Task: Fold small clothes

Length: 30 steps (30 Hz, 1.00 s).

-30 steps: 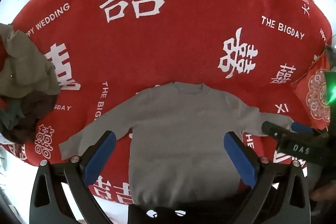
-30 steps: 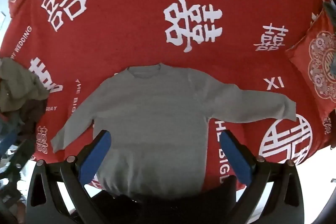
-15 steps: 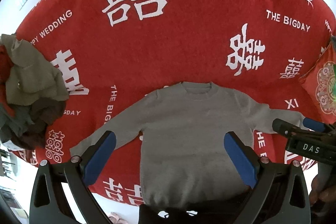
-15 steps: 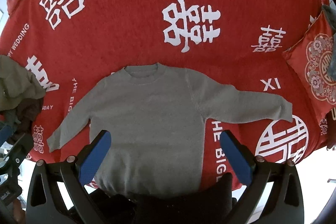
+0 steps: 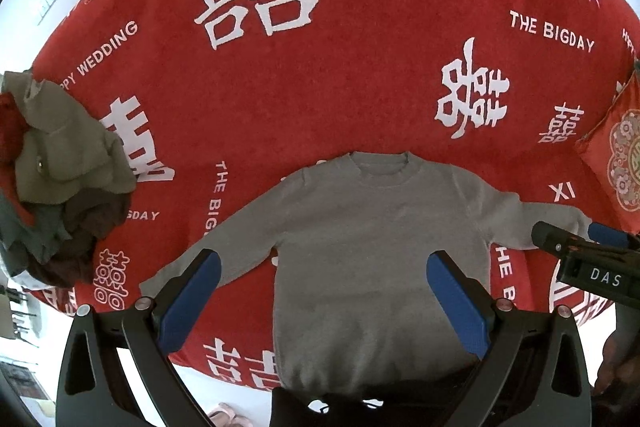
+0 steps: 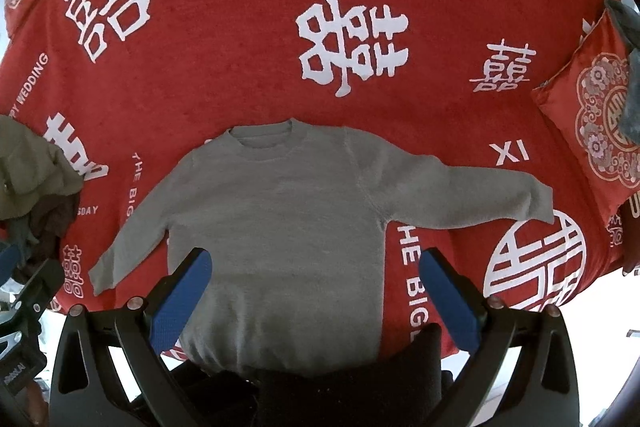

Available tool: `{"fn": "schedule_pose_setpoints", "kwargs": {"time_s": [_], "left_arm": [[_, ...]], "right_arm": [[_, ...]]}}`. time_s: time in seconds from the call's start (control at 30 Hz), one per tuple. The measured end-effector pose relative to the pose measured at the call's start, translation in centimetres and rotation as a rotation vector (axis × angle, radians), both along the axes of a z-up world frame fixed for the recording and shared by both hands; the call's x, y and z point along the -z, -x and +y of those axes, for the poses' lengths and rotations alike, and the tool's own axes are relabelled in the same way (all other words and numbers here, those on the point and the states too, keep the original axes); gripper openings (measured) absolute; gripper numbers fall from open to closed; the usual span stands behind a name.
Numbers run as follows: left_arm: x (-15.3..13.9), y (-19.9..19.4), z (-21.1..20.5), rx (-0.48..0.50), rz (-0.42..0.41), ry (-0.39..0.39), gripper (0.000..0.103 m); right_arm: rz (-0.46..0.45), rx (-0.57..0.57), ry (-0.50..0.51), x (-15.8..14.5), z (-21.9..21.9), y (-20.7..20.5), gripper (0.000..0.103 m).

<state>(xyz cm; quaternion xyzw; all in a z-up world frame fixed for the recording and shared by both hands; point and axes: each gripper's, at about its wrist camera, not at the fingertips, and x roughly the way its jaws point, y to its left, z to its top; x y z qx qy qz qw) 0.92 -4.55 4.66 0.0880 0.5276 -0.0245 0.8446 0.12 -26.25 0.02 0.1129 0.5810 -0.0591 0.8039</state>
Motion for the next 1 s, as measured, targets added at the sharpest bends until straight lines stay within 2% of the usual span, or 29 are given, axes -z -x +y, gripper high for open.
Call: {"fn": "schedule_pose_setpoints", "kwargs": {"time_s": [1.0], "left_arm": [[0.42, -0.46, 0.13, -0.01, 0.017, 0.004, 0.103]], "right_arm": [[-0.004, -0.007, 0.014, -0.15, 0.07, -0.41, 0.103]]}}
